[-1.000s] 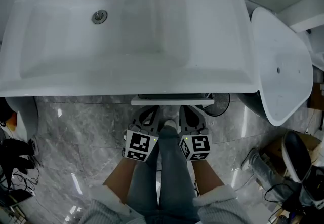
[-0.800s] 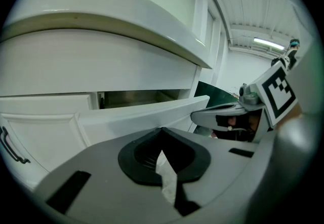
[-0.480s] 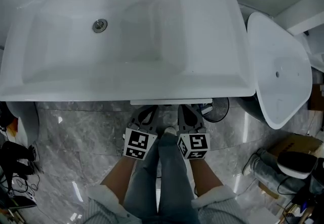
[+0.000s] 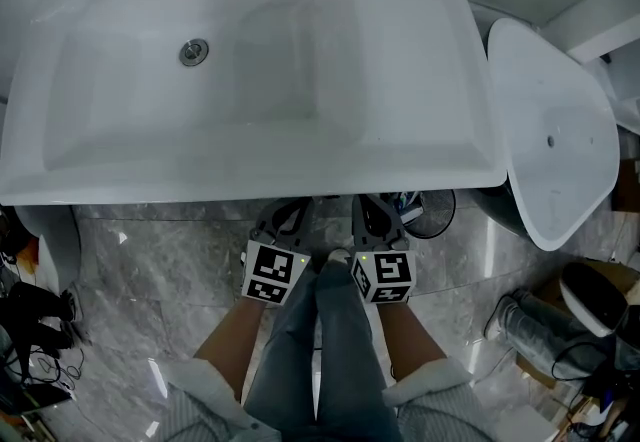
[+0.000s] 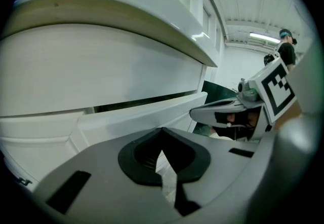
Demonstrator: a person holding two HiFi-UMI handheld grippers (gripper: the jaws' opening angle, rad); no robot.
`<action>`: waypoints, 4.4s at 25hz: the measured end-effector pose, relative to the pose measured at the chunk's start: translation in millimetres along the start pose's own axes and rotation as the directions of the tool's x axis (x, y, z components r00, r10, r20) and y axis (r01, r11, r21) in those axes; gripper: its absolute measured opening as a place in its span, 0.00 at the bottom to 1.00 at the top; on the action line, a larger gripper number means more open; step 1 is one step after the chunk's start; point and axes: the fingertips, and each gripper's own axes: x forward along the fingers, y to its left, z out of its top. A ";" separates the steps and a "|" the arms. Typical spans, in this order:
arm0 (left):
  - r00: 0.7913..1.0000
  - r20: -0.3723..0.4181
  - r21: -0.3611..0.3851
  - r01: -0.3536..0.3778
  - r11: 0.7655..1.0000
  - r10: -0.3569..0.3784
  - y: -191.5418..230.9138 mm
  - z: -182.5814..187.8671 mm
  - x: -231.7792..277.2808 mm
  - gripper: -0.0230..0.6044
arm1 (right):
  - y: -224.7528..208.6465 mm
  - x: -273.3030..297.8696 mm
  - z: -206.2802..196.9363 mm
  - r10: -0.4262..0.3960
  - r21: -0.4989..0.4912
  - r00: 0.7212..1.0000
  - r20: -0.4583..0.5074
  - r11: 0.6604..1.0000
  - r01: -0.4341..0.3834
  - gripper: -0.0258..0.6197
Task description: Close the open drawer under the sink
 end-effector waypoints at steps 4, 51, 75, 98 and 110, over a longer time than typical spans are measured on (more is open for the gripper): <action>1.000 0.002 0.007 -0.008 1.000 0.008 5.1 3.0 3.9 0.06 | -1.1 6.1 3.1 -0.002 0.001 1.000 0.009 1.000 0.002 0.06; 0.968 0.236 0.009 -0.085 0.996 0.081 -53.8 172.1 -83.0 0.06 | 33.1 -99.4 157.3 0.184 -0.056 0.976 0.119 0.982 -0.178 0.06; 0.887 0.455 -0.034 -0.065 0.997 0.073 -116.4 353.6 -195.5 0.06 | 48.0 -208.7 341.0 0.395 -0.160 0.888 0.237 0.917 -0.365 0.06; 0.882 0.468 -0.056 -0.040 0.998 0.062 -107.4 354.8 -219.9 0.06 | 57.3 -227.0 347.4 0.401 -0.136 0.881 0.250 0.916 -0.378 0.05; 0.888 0.456 -0.045 -0.036 0.998 0.052 -102.5 349.1 -223.9 0.06 | 74.2 -219.8 341.0 0.426 -0.124 0.880 0.212 0.904 -0.408 0.05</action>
